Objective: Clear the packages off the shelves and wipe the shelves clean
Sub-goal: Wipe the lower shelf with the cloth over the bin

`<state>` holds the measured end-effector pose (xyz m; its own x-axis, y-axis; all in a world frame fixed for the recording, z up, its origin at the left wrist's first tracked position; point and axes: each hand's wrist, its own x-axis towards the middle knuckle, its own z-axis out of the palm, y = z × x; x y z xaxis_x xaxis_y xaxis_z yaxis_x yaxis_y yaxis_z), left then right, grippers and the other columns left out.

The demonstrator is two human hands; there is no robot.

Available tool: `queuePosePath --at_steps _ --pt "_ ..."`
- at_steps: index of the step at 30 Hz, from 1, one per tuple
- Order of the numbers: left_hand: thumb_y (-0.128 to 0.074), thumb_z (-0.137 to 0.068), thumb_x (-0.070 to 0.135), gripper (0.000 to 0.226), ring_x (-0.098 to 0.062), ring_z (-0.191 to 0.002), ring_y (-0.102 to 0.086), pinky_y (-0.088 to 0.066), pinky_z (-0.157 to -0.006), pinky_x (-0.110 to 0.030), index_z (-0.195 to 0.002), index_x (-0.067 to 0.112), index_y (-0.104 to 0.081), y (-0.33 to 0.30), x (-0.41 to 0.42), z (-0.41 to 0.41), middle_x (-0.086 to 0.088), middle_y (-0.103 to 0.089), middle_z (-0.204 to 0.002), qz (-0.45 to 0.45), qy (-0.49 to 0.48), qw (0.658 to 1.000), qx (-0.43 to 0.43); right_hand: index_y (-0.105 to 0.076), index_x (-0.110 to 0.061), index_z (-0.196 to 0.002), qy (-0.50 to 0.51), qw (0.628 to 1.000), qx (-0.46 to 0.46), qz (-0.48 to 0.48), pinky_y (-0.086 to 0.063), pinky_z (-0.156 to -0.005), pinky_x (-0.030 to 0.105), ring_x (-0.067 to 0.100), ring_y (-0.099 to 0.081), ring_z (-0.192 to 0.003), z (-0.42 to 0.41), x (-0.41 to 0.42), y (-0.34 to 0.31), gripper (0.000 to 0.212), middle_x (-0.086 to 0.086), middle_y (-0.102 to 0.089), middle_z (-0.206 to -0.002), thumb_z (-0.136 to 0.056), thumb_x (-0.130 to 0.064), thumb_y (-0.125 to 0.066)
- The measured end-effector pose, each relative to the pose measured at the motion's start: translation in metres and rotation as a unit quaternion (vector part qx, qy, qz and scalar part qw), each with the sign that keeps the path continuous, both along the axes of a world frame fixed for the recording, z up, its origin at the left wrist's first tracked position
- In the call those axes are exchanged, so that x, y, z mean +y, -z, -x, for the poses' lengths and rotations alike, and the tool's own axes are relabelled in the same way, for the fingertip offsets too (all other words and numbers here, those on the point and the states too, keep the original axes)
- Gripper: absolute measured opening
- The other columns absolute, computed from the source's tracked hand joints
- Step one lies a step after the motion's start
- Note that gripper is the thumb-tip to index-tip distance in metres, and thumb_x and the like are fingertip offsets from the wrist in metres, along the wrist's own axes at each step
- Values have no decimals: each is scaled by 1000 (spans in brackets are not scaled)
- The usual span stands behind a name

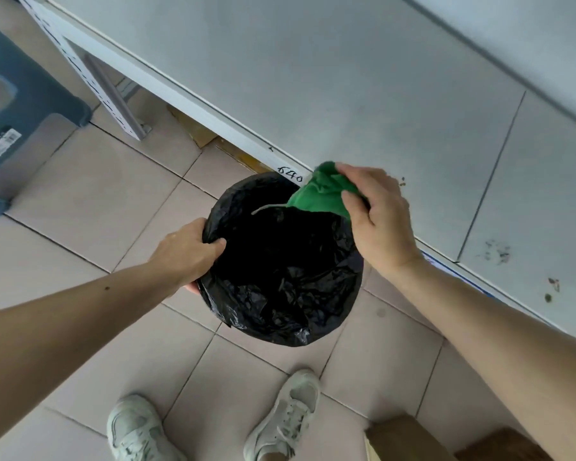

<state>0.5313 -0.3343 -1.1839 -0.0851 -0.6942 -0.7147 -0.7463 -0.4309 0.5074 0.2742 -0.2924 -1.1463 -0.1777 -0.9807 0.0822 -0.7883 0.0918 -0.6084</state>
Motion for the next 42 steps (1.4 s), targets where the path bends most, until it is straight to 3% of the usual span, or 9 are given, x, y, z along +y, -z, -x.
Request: queuePosePath --at_steps 4,6,11,13,18,22,25,34,42 --pt "-55 -96 31 24 -23 -82 -67 -49 -49 -25 -120 28 -57 3 11 22 -4 -66 -108 -13 20 1000 7 -54 -16 -139 103 994 0 40 -30 -100 13 17 -46 -115 58 -27 -21 43 -5 -50 -122 -98 -7 -47" --pt "-55 -96 32 26 -24 -85 -68 -53 -53 -27 -122 29 -57 7 17 33 -3 -66 -109 -20 27 999 12 -51 -20 -142 113 993 32 28 -25 -95 6 16 -42 -118 87 -49 -22 44 1 -51 -129 -100 -8 -43" --pt "-54 -96 32 23 -25 -75 -71 -57 -54 -30 -119 31 -55 16 34 60 -1 -67 -104 -38 11 999 24 -34 -22 -153 54 983 91 -152 -18 -111 22 33 -25 -140 134 -82 7 52 11 -30 -154 -102 -9 -39" --pt "-54 -96 31 24 -25 -76 -71 -57 -54 -30 -120 31 -56 19 42 70 -1 -67 -104 -35 3 999 19 -31 -18 -154 55 983 82 -154 -17 -116 28 34 -22 -142 134 -76 20 52 11 -29 -156 -103 -12 -39" --pt "-55 -96 31 21 -27 -78 -70 -60 -58 -36 -117 26 -57 21 60 91 -4 -67 -102 -31 -25 999 13 -50 -12 -145 3 996 81 -48 -33 -108 34 37 -38 -125 121 -23 40 45 13 -49 -142 -100 -8 -46" --pt "-54 -96 31 21 -29 -77 -71 -62 -67 -44 -116 25 -58 17 74 100 -5 -68 -101 -22 -28 999 9 -61 -11 -134 -58 996 71 6 -28 -97 22 24 -38 -106 93 52 41 40 9 -60 -127 -96 -3 -54" --pt "-54 -95 32 21 -30 -75 -72 -61 -70 -45 -115 26 -58 13 83 105 -5 -69 -100 -10 -17 1000 5 -69 -8 -123 -101 993 58 35 -39 -89 23 27 -45 -96 85 93 38 37 7 -67 -117 -90 5 -60" --pt "-55 -94 30 18 -33 -79 -70 -61 -66 -47 -112 25 -58 6 106 112 -7 -68 -99 -20 4 1000 16 -61 -11 -134 -21 995 -10 -102 -34 -96 21 24 -50 -109 87 146 25 38 4 -63 -126 -97 -4 -59" --pt "-57 -93 30 18 -33 -74 -70 -61 -56 -46 -110 23 -59 5 135 144 -9 -68 -99 -13 36 999 19 -61 -19 -135 206 975 -84 -14 -43 -107 37 20 -57 -119 177 139 -23 42 5 -64 -126 -94 -18 -51"
